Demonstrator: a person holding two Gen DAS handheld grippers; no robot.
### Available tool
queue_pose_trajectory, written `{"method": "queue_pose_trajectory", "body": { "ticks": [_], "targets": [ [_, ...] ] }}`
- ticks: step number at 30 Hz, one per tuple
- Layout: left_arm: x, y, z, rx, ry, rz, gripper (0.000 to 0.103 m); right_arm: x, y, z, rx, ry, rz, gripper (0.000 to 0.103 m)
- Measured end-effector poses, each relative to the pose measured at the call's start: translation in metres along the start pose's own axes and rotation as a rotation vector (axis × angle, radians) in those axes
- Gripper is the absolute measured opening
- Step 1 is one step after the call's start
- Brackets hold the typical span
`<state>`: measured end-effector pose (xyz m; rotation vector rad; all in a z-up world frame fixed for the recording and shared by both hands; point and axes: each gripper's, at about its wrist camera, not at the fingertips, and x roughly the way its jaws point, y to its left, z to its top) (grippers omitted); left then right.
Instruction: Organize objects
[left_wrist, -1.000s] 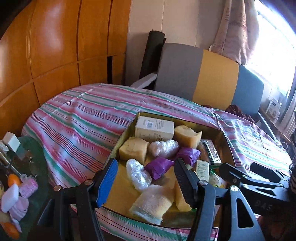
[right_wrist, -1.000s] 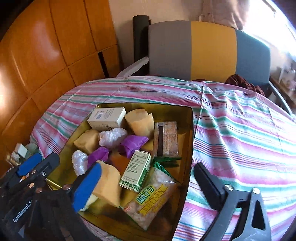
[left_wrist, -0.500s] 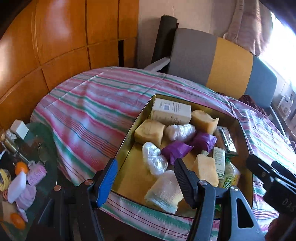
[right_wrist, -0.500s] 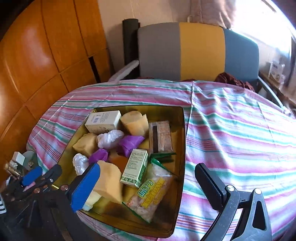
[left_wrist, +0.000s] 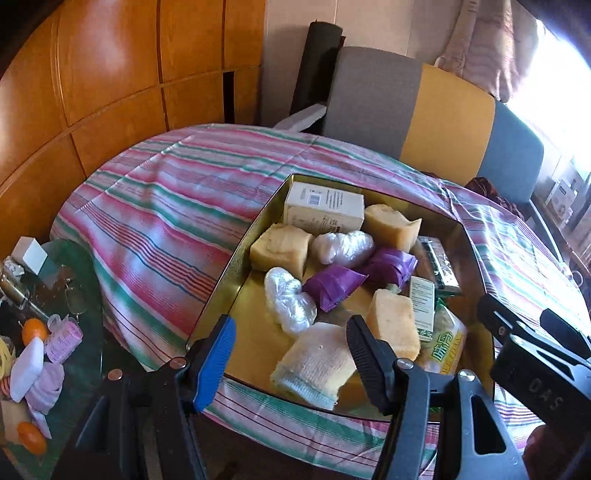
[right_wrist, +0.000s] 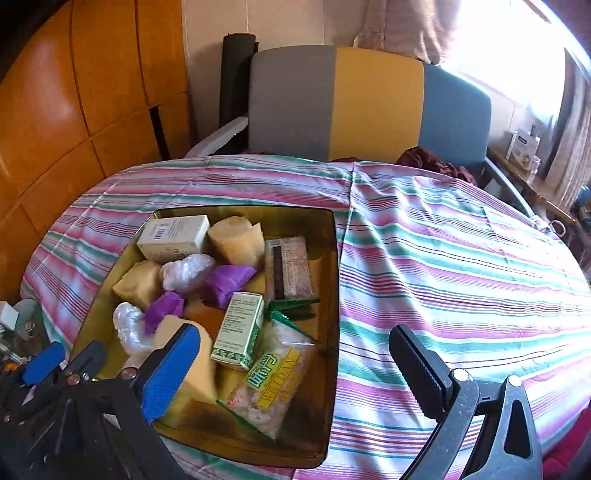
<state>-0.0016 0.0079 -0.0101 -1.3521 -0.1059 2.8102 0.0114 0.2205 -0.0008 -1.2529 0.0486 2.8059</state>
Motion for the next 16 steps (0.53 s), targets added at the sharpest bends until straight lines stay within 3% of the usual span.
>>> {"method": "queue_pose_trajectory", "body": {
  "ticks": [7,16],
  "targets": [
    [-0.0039,0.0000,0.0017,-0.007,-0.007,-0.036,0.063,-0.0036,0.0007,0.0006,0.001,-0.017,0.006,0.103],
    [-0.0034,-0.0026,-0.0011,0.007,-0.024,-0.005,0.060,0.0020,0.0001,-0.0023,0.015,0.006,0.019,0.103]
  ]
}}
